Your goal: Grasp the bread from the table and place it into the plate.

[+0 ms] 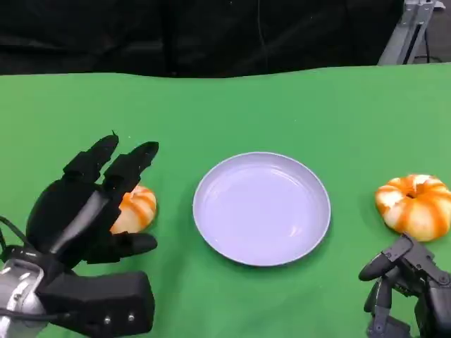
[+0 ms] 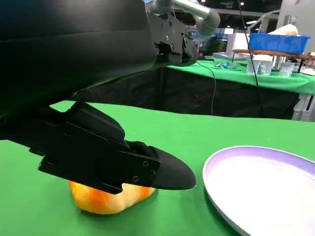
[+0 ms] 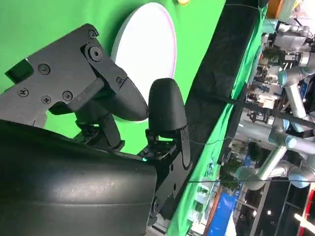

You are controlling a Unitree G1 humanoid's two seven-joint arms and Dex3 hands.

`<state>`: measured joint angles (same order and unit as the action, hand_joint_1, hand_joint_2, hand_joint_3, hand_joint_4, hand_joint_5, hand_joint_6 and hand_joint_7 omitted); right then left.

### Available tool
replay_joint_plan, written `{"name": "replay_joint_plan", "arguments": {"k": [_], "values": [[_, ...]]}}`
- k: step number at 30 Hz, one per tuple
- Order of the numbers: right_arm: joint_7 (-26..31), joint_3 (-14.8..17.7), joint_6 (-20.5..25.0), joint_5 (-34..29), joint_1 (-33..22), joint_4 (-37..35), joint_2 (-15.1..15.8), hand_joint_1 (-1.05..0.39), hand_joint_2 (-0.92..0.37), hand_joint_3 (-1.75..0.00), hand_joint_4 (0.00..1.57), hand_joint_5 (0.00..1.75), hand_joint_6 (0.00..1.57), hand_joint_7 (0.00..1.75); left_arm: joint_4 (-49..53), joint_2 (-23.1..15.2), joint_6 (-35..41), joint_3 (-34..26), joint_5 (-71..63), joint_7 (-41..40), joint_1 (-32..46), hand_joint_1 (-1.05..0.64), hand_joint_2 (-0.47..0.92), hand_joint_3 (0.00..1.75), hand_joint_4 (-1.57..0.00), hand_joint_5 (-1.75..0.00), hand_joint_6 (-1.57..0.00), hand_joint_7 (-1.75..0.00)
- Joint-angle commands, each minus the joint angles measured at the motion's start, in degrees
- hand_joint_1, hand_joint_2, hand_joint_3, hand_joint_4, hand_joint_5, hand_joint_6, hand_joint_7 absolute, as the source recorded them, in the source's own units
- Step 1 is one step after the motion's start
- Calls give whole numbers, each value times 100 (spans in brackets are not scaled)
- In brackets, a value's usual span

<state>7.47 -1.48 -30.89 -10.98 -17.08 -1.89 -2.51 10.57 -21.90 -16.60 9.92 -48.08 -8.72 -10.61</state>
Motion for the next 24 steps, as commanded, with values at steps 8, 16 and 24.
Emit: {"name": "replay_joint_plan", "arguments": {"k": [8,16,24], "values": [[31,33,-40,51,-47,-7,47,-43,-51,-152,87,175,61,175,123,-165,962,509,-429,165,-399,-62,92,2,-11,-10,-17,-4],[73,0,-58,-42,-124,77,33,-43,-51,-151,87,175,61,175,1565,32,1379,1017,-601,517,-1267,-62,91,1,-12,-12,-18,-3],[83,-13,-31,-16,-99,51,33,-44,-52,-150,87,175,61,175,2275,113,1557,1413,-458,570,-1748,-62,92,3,-8,-12,-16,-1]]}}
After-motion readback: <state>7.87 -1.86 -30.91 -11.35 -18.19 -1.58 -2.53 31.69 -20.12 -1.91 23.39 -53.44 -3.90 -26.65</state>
